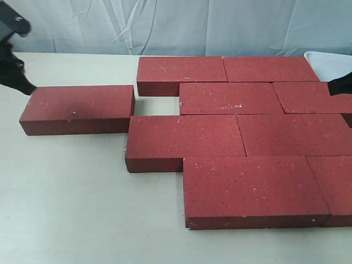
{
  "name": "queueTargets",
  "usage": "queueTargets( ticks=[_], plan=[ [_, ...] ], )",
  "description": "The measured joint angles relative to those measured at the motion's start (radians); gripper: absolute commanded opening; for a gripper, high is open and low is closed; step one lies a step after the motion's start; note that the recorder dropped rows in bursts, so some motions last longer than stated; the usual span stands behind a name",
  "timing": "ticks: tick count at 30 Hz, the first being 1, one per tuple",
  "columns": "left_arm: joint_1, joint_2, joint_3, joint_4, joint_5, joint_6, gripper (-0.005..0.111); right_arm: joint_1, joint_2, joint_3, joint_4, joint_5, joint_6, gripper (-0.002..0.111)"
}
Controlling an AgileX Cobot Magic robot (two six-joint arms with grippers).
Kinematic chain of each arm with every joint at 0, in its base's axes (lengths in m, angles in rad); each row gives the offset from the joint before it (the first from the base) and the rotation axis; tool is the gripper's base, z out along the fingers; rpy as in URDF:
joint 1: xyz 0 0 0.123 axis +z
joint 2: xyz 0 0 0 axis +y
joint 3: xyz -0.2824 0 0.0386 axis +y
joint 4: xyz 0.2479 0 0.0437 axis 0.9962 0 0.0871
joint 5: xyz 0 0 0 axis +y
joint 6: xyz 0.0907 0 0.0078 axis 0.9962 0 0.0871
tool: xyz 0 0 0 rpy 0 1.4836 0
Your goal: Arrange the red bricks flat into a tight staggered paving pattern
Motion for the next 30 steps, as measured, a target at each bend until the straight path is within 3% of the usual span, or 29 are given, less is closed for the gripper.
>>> queueTargets(
  ticks=[6, 8, 13, 20, 28, 30],
  plan=[
    [0.186, 0.134, 0.000, 0.110, 0.022, -0.418, 0.001, 0.000, 0.000, 0.000, 0.000, 0.000, 0.000, -0.001],
    [0.196, 0.209, 0.000, 0.117, -0.010, -0.495, 0.001, 0.000, 0.000, 0.000, 0.000, 0.000, 0.000, -0.001],
    [0.180, 0.307, 0.000, 0.041, -0.145, -0.553, 0.001, 0.000, 0.000, 0.000, 0.000, 0.000, 0.000, -0.001],
    [0.060, 0.325, 0.000, 0.032, -0.223, -0.557, 0.001, 0.000, 0.000, 0.000, 0.000, 0.000, 0.000, -0.001],
    [0.035, 0.341, -0.002, 0.074, -0.258, -0.544, 0.001, 0.000, 0.000, 0.000, 0.000, 0.000, 0.000, -0.001],
    [0.051, 0.342, -0.002, 0.074, -0.260, -0.544, 0.007, 0.000, 0.000, 0.000, 0.000, 0.000, 0.000, -0.001]
  ],
)
